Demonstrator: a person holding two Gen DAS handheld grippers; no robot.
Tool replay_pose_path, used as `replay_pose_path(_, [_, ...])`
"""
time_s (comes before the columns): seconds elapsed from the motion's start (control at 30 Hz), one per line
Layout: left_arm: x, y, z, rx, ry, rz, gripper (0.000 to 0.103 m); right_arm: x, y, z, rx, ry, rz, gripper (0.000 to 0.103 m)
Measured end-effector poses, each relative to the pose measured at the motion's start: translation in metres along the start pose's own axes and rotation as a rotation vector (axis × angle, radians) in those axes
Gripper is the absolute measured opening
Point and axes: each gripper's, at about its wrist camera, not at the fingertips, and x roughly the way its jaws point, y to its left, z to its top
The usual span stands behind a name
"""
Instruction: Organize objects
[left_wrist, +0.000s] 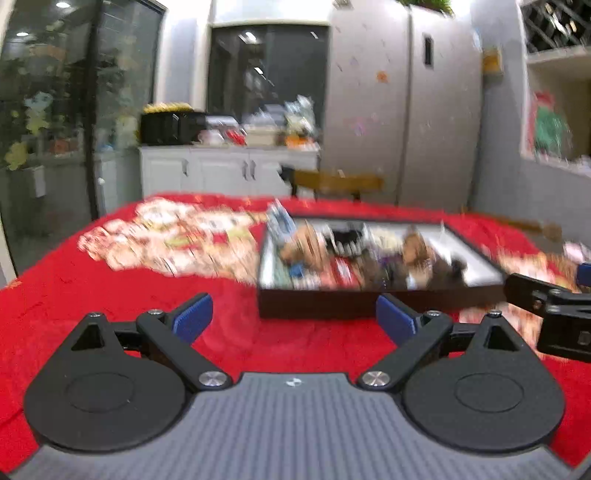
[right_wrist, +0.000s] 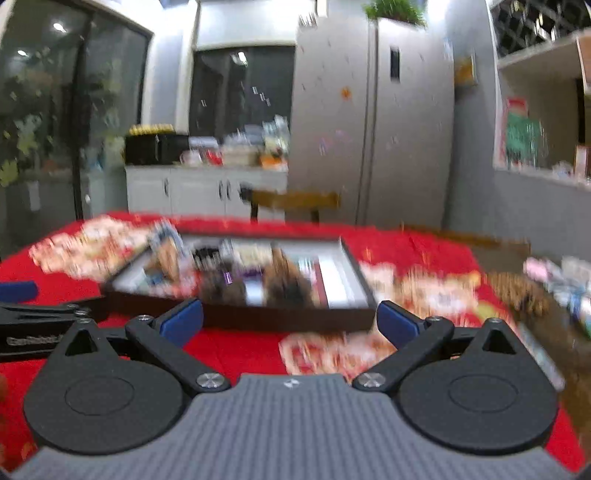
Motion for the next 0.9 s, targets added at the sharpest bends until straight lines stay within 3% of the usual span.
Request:
replay_pose_path(0.2, [0.005, -0.013, -0.017, 0.091, -0.022, 0.002, 0.097, 0.018, -0.005, -0.026, -0.013, 0.120, 0.008, 0.103])
replay_pose_path(0.4, [0.020, -0.017, -0.018, 0.126, 0.056, 0.017, 0.097, 0.016, -0.005, -0.036, 0.014, 0.094, -0.031, 0.103])
replay_pose_path(0.57, [0.020, -0.011, -0.017, 0.085, 0.051, 0.024, 0.097, 0.014, -0.009, -0.035, 0.044, 0.059, -0.043, 0.103])
replay_pose_path(0.9, [0.020, -0.010, -0.017, 0.095, 0.051, 0.024, 0.097, 0.020, -0.007, -0.037, 0.024, 0.089, -0.027, 0.103])
